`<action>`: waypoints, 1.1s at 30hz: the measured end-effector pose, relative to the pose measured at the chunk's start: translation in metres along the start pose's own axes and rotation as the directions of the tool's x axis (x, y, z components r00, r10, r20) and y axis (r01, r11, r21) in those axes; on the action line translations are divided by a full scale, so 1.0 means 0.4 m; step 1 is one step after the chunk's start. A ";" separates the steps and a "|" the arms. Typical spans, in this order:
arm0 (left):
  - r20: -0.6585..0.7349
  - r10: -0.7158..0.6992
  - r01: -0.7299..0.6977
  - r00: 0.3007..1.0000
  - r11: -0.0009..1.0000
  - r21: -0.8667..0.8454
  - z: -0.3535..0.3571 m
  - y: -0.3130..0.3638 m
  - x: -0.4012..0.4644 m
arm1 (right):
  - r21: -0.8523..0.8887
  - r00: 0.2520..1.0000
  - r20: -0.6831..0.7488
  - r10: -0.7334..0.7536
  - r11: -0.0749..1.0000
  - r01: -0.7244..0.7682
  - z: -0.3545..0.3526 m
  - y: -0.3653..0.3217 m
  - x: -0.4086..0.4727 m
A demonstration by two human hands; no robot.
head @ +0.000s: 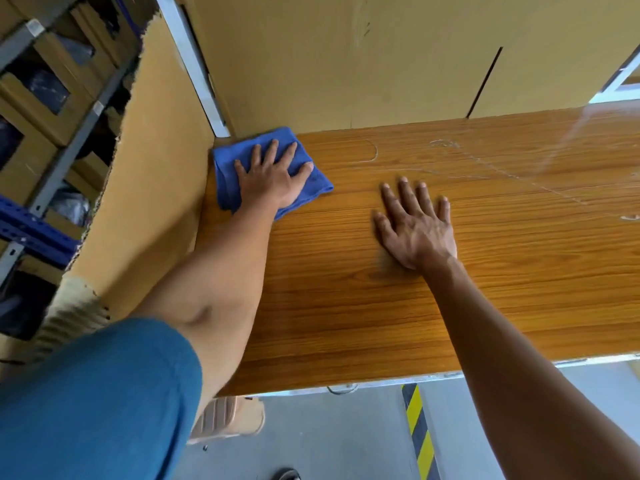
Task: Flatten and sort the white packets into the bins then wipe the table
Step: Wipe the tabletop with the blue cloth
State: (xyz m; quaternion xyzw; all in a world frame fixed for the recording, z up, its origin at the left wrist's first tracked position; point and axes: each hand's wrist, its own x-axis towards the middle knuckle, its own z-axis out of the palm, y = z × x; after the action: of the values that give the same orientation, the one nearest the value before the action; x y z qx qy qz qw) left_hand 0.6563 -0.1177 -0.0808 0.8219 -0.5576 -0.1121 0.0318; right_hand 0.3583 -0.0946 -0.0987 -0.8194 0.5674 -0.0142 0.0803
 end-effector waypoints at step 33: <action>-0.049 -0.057 0.058 0.997 0.998 0.032 0.028 -0.055 -0.114 | -0.010 1.000 -0.015 -0.004 1.000 0.004 0.012 -0.068 0.031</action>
State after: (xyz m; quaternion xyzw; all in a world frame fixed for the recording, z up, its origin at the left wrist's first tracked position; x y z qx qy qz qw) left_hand 0.6579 -0.0666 -0.0887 0.8404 -0.5347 -0.0840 0.0281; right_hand 0.3887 -0.0961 -0.1004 -0.8209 0.5663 -0.0177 0.0719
